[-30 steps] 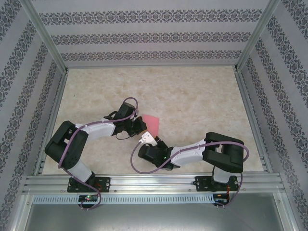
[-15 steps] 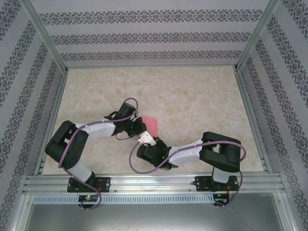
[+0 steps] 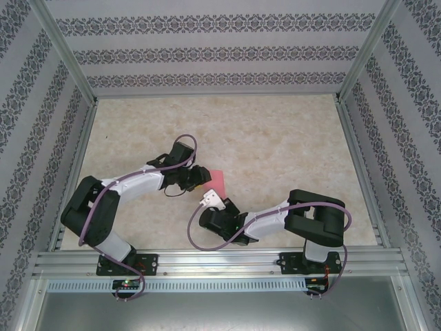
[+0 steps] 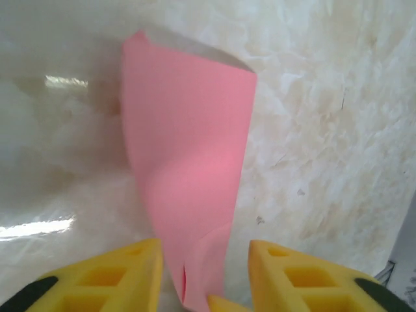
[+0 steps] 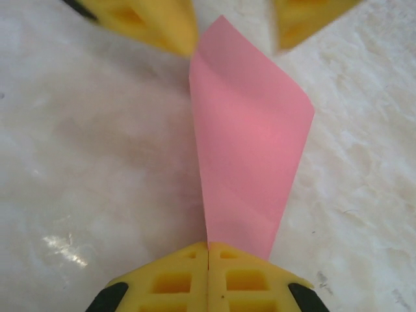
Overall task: Fold a paper plane with a square sheet of paper (pick it up from the middle)
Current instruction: Fold the wing for the fifth time at the center of the table.
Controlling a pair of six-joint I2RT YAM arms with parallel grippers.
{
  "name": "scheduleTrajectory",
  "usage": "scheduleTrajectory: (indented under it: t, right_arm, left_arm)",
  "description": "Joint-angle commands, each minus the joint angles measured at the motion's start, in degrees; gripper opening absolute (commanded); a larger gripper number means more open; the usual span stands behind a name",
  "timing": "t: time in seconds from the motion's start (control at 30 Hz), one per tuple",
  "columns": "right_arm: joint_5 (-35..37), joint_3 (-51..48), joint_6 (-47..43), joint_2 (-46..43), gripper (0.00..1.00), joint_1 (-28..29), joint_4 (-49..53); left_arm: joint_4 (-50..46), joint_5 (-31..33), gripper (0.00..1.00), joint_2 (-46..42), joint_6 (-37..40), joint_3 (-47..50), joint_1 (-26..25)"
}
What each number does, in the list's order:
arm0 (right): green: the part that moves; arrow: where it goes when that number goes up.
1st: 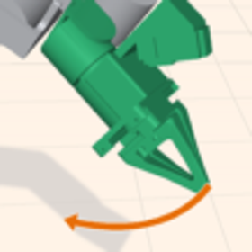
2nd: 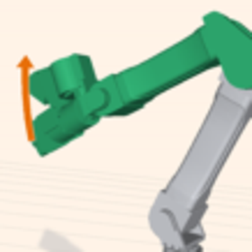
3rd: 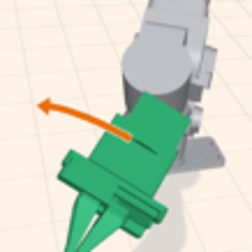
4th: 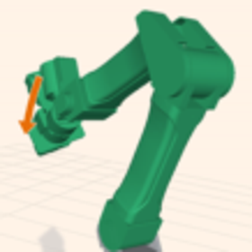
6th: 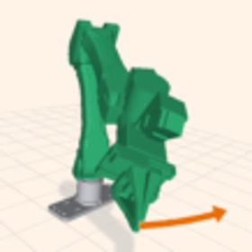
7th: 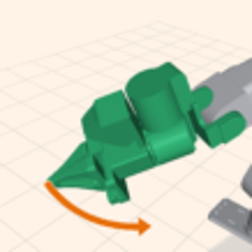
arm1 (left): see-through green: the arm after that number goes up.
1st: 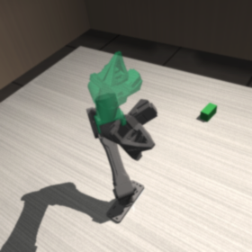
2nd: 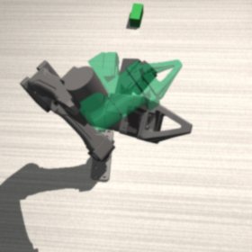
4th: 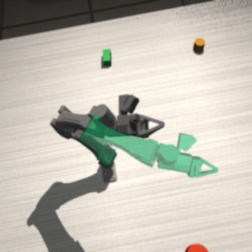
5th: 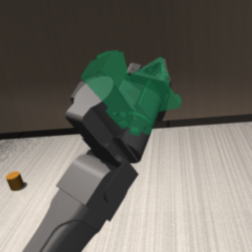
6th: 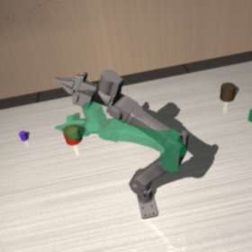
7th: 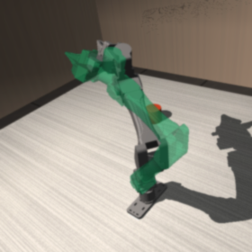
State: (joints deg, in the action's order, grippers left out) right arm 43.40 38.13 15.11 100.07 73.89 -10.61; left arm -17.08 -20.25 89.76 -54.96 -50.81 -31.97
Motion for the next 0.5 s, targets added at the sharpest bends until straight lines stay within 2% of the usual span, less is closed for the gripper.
scheduleTrajectory:
  t: [0.0, 0.1, 0.27, 0.47]
  right_arm:
    - [-4.1, -2.2, 2.0, -1.6, 0.0, 0.0, -7.9]
    - [-7.5, -3.9, 4.5, -2.5, 0.0, -1.1, -10.3]
    - [-17.1, -8.8, 10.6, -4.9, 0.0, -4.6, -18.2]
    - [-25.5, -14.9, 18.9, -5.4, 0.0, -8.4, -30.4]
  left_arm:
    - [-5.7, 4.1, 0.52, -3.5, 2.1, -1.3, 1.3]
    - [-7.1, 5.5, 0.54, -5.2, 2.0, -1.0, 1.8]
    - [-7.7, 6.8, 0.55, -7.5, 2.3, -0.3, 1.9]
    - [-6.4, 5.3, 0.55, -7.7, 3.0, 0.3, 1.9]
